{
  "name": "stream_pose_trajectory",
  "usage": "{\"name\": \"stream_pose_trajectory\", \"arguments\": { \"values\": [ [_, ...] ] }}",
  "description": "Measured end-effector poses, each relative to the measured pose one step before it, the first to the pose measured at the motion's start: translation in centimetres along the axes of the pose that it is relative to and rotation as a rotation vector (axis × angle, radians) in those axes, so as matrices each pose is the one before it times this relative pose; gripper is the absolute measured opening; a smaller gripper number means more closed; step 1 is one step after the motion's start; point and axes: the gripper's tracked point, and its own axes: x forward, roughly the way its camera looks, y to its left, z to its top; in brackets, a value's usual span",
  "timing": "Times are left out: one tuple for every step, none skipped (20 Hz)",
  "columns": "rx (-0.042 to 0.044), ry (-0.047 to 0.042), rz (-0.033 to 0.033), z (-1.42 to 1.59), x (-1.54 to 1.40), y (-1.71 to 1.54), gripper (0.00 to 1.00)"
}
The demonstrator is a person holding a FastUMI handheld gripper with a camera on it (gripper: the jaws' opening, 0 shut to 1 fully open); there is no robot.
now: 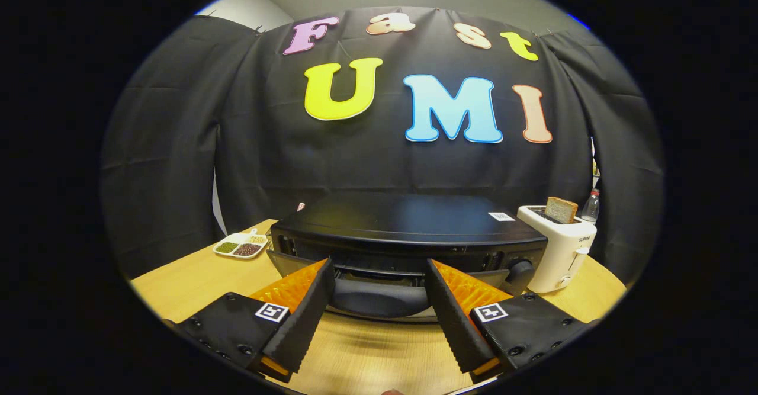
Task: Open the toaster oven, put the food inside, and close the toaster oven door.
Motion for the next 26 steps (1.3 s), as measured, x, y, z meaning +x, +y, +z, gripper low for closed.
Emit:
{"name": "stream_pose_trajectory", "arguments": {
  "values": [
    [-0.00180, 0.00782, 0.00259, -0.385, -0.482, 0.056, 0.98],
    [0.00026, 0.00759, 0.00299, -0.454, -0.488, 0.161, 0.98],
    [0.00019, 0.01140, 0.00340, -0.480, -0.449, 0.092, 0.98],
    [-0.00016, 0.01086, 0.00258, -0.549, -0.428, 0.095, 0.98],
    [0.00014, 0.01667, 0.00209, -0.591, -0.478, 0.135, 0.98],
    [-0.00065, 0.01480, -0.00189, -0.591, -0.356, 0.081, 0.98],
    [-0.00539, 0.01376, -0.00255, -0.498, -0.343, 0.142, 0.98],
    [-0.00706, 0.01562, -0.00359, -0.616, -0.365, 0.080, 0.97],
    [-0.00902, 0.01753, -0.00498, -0.630, -0.302, 0.013, 0.97],
    [-0.01189, 0.01628, -0.00621, -0.720, -0.305, 0.058, 0.97],
    [-0.01696, 0.01786, -0.00569, -0.602, -0.183, 0.062, 0.97],
    [-0.00827, 0.01795, -0.00338, -0.718, -0.283, 0.126, 0.97],
    [0.00372, 0.01551, -0.00155, -0.477, -0.184, 0.067, 0.97],
    [0.01092, 0.01516, 0.00179, -0.594, -0.073, 0.119, 0.97],
    [0.01091, 0.01999, 0.00157, -0.568, -0.103, 0.121, 0.97],
    [0.00398, 0.02260, 0.00181, -0.735, -0.061, 0.207, 0.97],
    [0.00191, 0.03013, 0.00295, -0.836, -0.018, 0.137, 0.97],
    [0.00695, 0.03592, 0.00892, -1.111, 0.090, 0.180, 0.97],
    [0.01350, 0.03825, 0.01556, -0.885, 0.001, 0.304, 0.97],
    [0.01777, 0.03836, 0.01337, -0.935, -0.152, 0.095, 0.97],
    [0.01936, 0.01893, 0.00892, -0.368, -0.456, -0.117, 0.97],
    [0.01457, 0.00375, 0.00655, -0.077, -0.585, 0.034, 0.97],
    [0.01329, -0.00641, 0.00895, 0.195, -0.797, -0.050, 0.97],
    [0.00883, -0.01157, 0.00799, 0.153, -0.795, -0.076, 0.97],
    [0.00521, -0.01080, 0.00573, 0.314, -0.905, -0.204, 0.97],
    [0.00642, -0.01577, 0.00584, 0.409, -1.216, -0.333, 0.97]
  ]
}}
